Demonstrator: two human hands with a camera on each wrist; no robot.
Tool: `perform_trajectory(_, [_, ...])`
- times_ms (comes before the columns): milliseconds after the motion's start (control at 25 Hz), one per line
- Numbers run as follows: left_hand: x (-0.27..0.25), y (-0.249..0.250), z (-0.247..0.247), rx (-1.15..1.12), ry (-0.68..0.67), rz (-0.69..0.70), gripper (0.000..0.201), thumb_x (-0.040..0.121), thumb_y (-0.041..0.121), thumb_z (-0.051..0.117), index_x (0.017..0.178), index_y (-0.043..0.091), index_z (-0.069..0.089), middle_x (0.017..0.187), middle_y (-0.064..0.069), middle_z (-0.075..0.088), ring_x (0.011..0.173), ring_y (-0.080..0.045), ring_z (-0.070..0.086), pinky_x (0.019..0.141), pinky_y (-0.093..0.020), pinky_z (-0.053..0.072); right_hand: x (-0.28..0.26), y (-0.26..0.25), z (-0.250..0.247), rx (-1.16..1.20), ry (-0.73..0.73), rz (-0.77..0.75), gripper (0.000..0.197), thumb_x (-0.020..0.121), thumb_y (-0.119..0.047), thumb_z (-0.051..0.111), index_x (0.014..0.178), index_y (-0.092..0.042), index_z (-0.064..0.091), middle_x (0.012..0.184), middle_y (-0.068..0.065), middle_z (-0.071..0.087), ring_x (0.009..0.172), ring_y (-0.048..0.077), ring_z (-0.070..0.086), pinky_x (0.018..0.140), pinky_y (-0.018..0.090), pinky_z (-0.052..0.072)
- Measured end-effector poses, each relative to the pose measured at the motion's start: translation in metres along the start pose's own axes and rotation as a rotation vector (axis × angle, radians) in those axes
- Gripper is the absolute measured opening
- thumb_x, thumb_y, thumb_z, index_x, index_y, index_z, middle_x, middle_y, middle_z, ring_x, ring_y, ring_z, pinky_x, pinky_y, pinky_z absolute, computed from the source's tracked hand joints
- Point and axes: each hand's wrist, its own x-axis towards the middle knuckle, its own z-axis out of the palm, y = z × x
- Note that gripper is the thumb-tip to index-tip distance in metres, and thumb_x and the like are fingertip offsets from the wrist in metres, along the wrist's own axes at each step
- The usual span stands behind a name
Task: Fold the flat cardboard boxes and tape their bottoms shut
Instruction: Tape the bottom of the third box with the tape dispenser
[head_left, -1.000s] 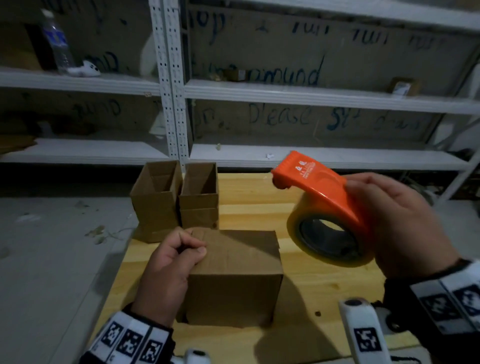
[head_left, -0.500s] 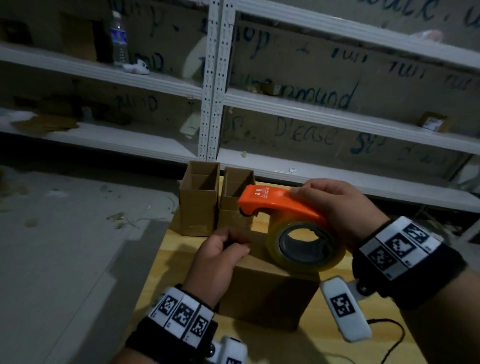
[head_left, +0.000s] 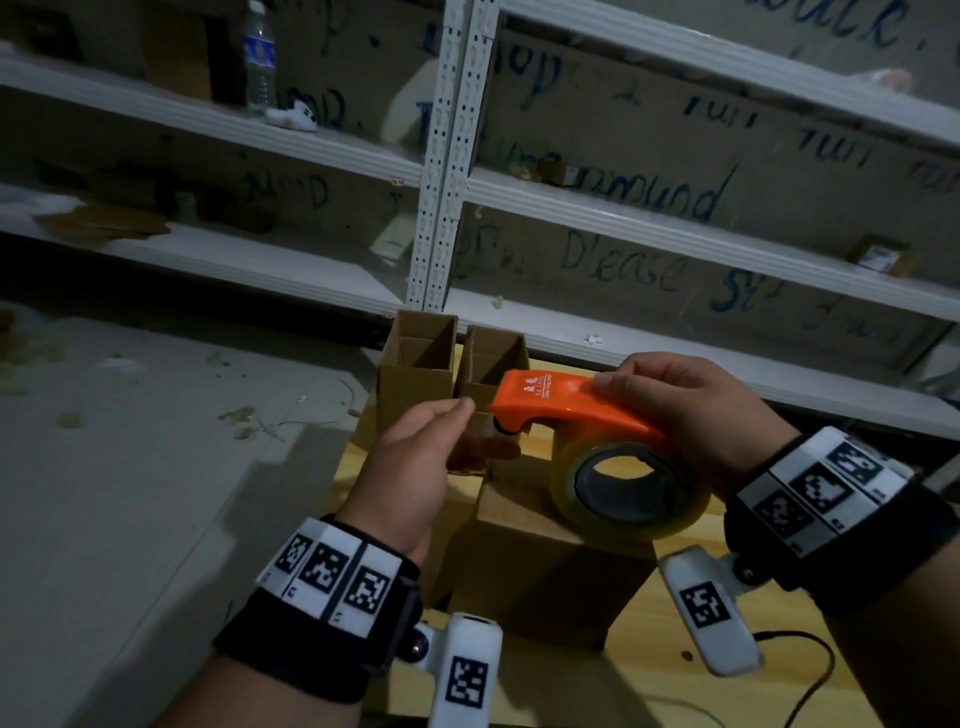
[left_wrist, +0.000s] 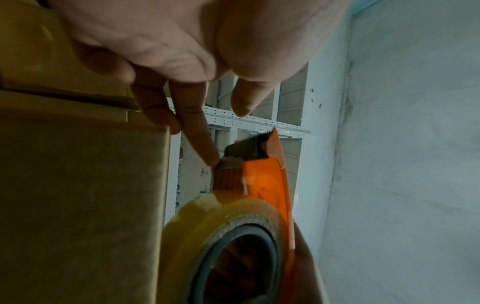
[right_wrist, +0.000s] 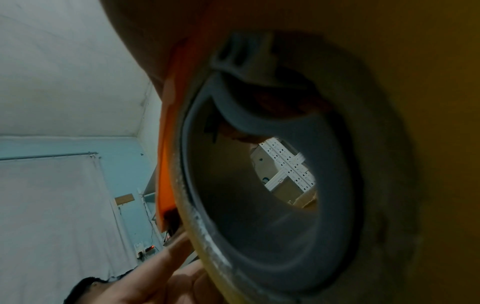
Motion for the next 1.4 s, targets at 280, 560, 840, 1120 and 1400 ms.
perform_trajectory(280, [-0.001,0.000,-0.001,-0.032,-0.060,0.036,0.048,0.091,0.016,0.074,0.136,0.021,0.059,0.117,-0.008,0.079,0.113,-0.020,0.071,0.086,-0.035,0.049,0.005,0.003,-0.001,-0.021,-0.026,-0.067,0.054,0.066,-0.060,0.073,0.090,-0.013,0.074,0.087,0.015,0.079,0.080,0.035,0.076,0.078,0.046,0.062])
perform_trajectory(560, [0.010,-0.015,-0.008,0.083,0.030,0.088,0.033,0.090,0.011,0.075,0.116,0.022,0.057,0.098,-0.008,0.082,0.098,-0.026,0.077,0.094,-0.055,0.059,0.011,0.002,-0.005,0.075,-0.133,-0.071,0.042,0.065,-0.057,0.087,0.094,-0.026,0.081,0.095,0.008,0.080,0.089,0.029,0.077,0.079,0.044,0.062])
perform_trajectory(840, [0.021,-0.037,-0.023,-0.016,0.000,-0.066,0.015,0.095,0.004,0.066,0.108,0.011,0.062,0.095,-0.014,0.075,0.093,-0.033,0.072,0.094,-0.057,0.060,0.011,0.021,0.010,0.297,-0.102,-0.143,0.032,0.072,-0.055,0.081,0.082,-0.024,0.077,0.080,0.003,0.074,0.074,0.024,0.071,0.065,0.033,0.060])
perform_trajectory(1120, [0.022,-0.071,-0.024,-0.179,0.020,-0.226,0.022,0.094,-0.005,0.062,0.113,0.004,0.070,0.116,-0.029,0.075,0.113,-0.046,0.069,0.091,-0.054,0.055,0.014,0.011,0.028,0.282,-0.071,-0.195,0.030,0.080,-0.044,0.072,0.089,-0.015,0.072,0.079,0.002,0.073,0.076,0.022,0.071,0.074,0.036,0.056])
perform_trajectory(1400, [0.025,-0.080,-0.015,-0.336,-0.006,-0.271,0.041,0.087,-0.003,0.072,0.126,0.012,0.071,0.118,-0.026,0.077,0.117,-0.047,0.070,0.109,-0.066,0.047,0.015,0.015,0.032,0.317,-0.032,-0.184,0.044,0.069,-0.058,0.076,0.088,-0.018,0.074,0.080,0.006,0.070,0.080,0.029,0.070,0.080,0.044,0.054])
